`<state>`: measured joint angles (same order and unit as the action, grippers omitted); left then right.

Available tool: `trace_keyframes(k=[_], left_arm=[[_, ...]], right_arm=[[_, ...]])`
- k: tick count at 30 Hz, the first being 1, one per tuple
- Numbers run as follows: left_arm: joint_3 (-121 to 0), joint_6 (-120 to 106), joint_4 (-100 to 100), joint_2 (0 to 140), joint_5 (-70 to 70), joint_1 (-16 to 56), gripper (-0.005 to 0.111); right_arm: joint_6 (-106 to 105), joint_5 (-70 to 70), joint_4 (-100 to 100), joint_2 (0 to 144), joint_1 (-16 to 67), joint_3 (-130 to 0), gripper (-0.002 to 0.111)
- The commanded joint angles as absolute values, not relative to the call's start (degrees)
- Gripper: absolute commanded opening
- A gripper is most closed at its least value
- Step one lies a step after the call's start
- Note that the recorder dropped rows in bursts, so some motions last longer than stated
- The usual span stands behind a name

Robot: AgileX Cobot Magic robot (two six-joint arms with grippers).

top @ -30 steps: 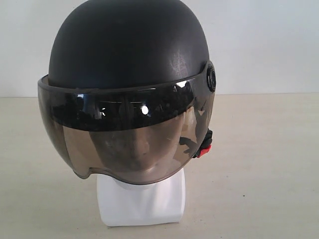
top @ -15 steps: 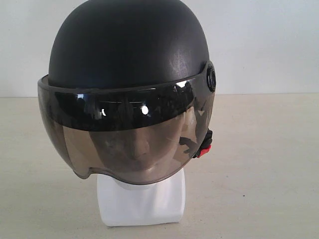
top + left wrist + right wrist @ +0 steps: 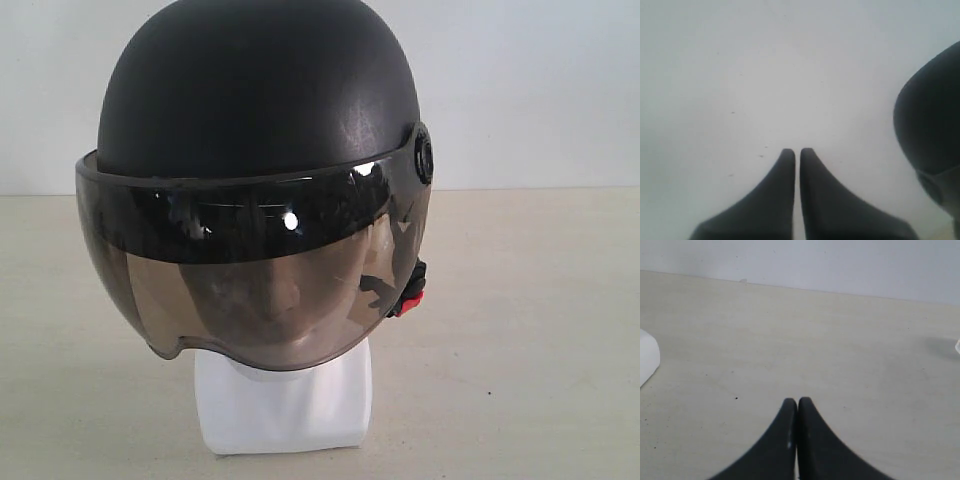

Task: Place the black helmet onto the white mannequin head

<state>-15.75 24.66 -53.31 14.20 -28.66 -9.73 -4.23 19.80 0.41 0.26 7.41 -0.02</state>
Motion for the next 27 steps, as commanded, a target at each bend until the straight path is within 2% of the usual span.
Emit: trace_keyframes(k=[1, 4, 6, 12, 24, 27], left_arm=[[-14.6, 16.2, -30.9, 14.1, -18.1, -9.4, 0.004], [-12.8, 12.3, -6.8, 14.1, -8.6, -9.4, 0.004], [-11.6, 11.5, -0.8, 14.1, -3.2, -9.4, 0.004], [-7.7, 11.9, -4.2, 12.6, 5.3, -9.4, 0.004], [0.0, 4.7, -8.8, 0.0, 6.3, -9.4, 0.004], [0.0, 3.6, -8.4, 0.0, 15.6, -9.4, 0.004]], right_arm=[[-4.4, 18.6, 0.4, 0.0, 7.0, 0.0, 0.0], [-4.4, 18.5, 0.4, 0.0, 7.0, 0.0, 0.0], [-4.4, 18.5, 0.4, 0.0, 7.0, 0.0, 0.0], [-4.4, 18.5, 0.4, 0.0, 7.0, 0.0, 0.0], [-4.4, 18.5, 0.4, 0.0, 7.0, 0.0, 0.0], [-4.4, 18.5, 0.4, 0.0, 7.0, 0.0, 0.0]])
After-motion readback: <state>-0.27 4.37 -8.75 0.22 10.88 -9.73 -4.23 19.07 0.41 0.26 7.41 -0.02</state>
